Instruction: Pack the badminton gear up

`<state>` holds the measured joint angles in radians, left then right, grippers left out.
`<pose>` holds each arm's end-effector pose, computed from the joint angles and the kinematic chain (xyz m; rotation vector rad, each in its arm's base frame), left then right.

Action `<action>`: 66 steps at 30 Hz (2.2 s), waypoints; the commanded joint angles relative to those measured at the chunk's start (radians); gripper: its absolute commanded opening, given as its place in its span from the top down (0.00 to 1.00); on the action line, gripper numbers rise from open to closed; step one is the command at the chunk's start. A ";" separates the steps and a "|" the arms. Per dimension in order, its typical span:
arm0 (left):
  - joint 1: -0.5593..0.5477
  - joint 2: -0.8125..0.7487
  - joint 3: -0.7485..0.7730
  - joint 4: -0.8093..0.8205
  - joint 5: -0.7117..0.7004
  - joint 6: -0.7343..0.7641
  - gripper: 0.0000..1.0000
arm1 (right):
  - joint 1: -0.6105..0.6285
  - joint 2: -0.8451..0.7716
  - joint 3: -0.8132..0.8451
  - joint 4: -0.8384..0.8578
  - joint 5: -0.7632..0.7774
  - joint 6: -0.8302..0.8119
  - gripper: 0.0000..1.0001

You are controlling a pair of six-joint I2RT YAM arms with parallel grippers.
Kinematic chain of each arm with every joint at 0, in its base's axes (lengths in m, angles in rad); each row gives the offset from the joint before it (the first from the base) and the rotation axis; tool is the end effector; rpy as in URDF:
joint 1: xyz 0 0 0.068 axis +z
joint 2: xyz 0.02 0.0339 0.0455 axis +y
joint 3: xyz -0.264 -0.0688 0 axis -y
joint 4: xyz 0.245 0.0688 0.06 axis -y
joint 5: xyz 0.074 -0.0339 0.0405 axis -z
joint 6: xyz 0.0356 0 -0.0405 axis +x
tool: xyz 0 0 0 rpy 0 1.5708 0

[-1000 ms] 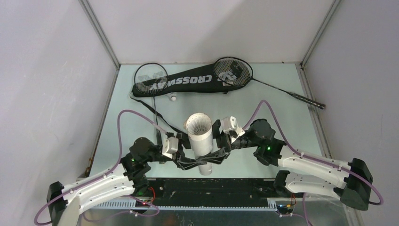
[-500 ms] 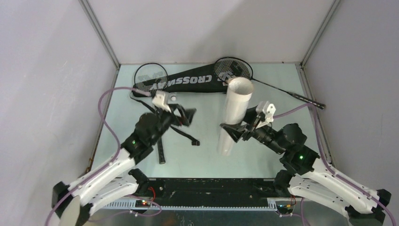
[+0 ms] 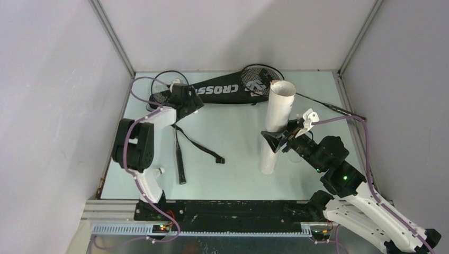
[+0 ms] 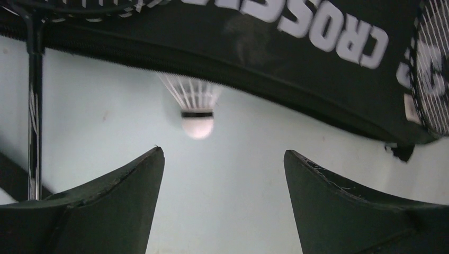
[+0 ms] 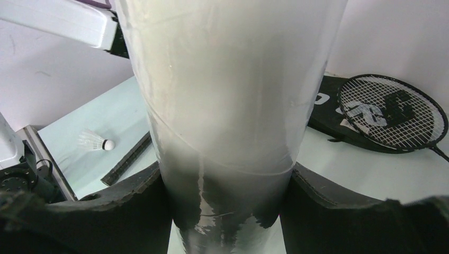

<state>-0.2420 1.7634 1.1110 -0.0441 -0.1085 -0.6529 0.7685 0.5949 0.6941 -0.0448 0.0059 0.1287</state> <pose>0.3752 -0.0887 0.2014 -0.5231 2.2261 -0.3503 0.1070 0.1032 0.3514 -0.4856 1.4814 0.7098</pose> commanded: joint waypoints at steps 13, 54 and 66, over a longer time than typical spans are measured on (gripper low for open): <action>0.076 0.297 0.197 0.036 0.240 -0.205 0.49 | -0.029 -0.045 0.049 0.003 0.054 0.005 0.41; -0.435 -0.880 -0.087 0.267 0.176 0.278 0.82 | -0.030 0.152 0.050 0.069 -0.367 -0.073 0.44; -0.619 -0.759 0.057 0.297 0.178 0.357 0.79 | 0.051 0.237 0.050 0.331 -0.390 -0.006 0.45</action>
<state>-0.8333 0.9768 1.1484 0.2550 0.0818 -0.3546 0.8116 0.8375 0.6949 0.0883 -0.3634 0.0788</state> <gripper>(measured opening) 0.288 0.636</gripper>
